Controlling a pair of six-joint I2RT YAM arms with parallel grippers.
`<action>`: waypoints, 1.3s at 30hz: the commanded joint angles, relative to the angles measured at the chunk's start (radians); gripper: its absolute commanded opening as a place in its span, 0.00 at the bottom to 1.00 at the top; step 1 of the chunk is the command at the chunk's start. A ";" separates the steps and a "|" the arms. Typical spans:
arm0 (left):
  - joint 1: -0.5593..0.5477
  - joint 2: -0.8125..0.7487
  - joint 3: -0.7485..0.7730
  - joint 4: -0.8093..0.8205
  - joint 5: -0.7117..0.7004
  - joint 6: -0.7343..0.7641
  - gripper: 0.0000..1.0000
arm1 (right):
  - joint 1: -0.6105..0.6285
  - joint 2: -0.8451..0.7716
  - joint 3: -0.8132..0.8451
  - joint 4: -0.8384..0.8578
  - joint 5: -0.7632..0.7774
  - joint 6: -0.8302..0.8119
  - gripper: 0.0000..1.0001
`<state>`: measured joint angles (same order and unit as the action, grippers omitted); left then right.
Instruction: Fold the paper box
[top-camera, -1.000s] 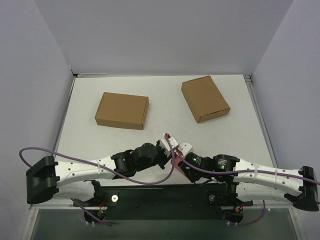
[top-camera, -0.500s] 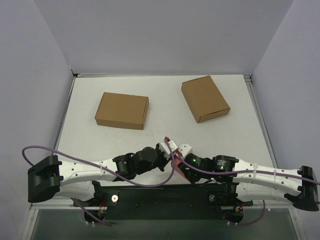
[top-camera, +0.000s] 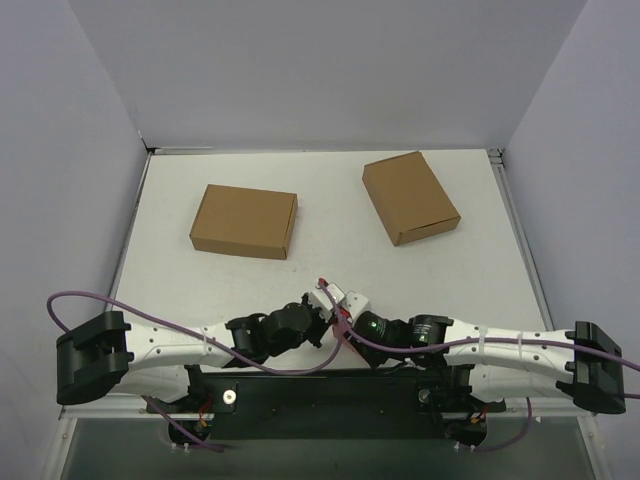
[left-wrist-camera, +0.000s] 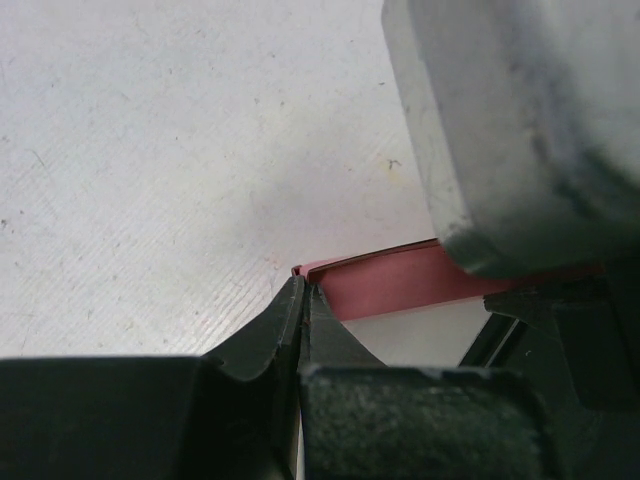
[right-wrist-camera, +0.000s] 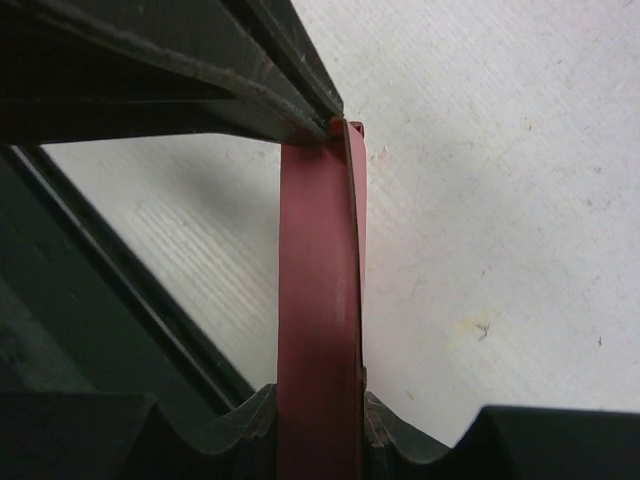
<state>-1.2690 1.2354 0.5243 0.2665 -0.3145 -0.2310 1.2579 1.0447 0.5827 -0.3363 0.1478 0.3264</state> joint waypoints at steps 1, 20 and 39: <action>-0.010 0.013 -0.056 -0.135 -0.006 -0.047 0.00 | -0.003 0.032 0.000 0.226 0.150 -0.032 0.09; 0.016 0.070 -0.014 -0.207 -0.081 -0.087 0.00 | -0.003 -0.028 -0.031 0.211 0.230 0.052 0.69; 0.023 0.113 0.075 -0.311 -0.084 -0.145 0.00 | -0.002 -0.249 0.086 -0.329 0.262 0.492 0.66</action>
<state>-1.2480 1.3018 0.5930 0.1684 -0.4244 -0.3382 1.2564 0.8124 0.5964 -0.4843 0.3706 0.6712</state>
